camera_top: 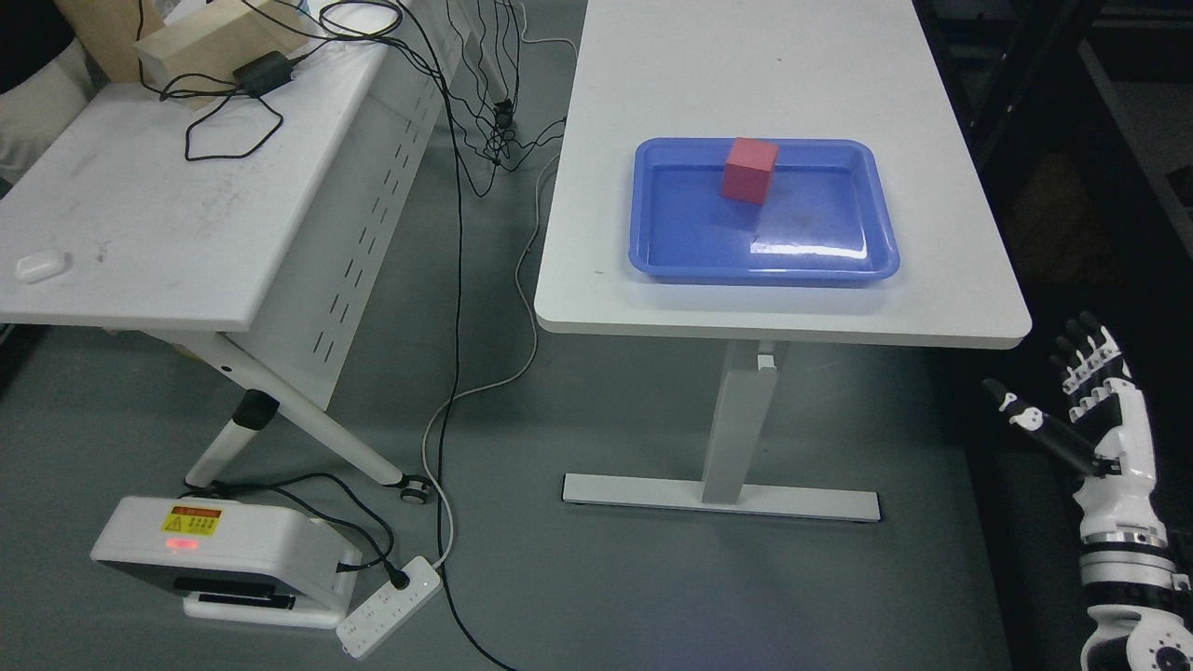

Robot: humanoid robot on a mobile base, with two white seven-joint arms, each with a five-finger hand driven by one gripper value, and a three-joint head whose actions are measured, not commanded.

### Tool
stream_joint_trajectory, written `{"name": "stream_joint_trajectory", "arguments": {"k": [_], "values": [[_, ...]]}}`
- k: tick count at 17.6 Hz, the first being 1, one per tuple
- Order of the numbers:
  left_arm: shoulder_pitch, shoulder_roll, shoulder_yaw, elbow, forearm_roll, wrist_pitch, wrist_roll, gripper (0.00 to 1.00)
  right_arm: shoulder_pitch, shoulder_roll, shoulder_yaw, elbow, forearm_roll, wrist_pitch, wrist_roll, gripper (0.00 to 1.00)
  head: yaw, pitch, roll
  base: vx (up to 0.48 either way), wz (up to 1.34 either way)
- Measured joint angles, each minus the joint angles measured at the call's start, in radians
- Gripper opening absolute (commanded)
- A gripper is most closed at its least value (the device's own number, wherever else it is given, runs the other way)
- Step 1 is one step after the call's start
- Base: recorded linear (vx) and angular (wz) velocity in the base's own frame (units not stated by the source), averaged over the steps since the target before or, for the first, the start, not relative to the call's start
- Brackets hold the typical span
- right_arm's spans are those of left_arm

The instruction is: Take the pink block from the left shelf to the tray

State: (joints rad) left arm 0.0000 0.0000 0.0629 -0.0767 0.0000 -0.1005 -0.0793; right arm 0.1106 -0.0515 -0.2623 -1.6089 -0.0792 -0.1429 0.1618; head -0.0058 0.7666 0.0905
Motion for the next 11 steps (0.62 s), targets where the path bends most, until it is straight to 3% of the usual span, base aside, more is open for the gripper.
{"name": "stream_joint_trajectory", "arguments": {"k": [11], "values": [[0.0,0.0,0.0,0.0,0.0,0.0,0.0,1.0,-0.002,0.0,0.01,0.001,0.001,0.0,0.0,1.0,0.0,0.0,0.0,-0.188,0.05]]}}
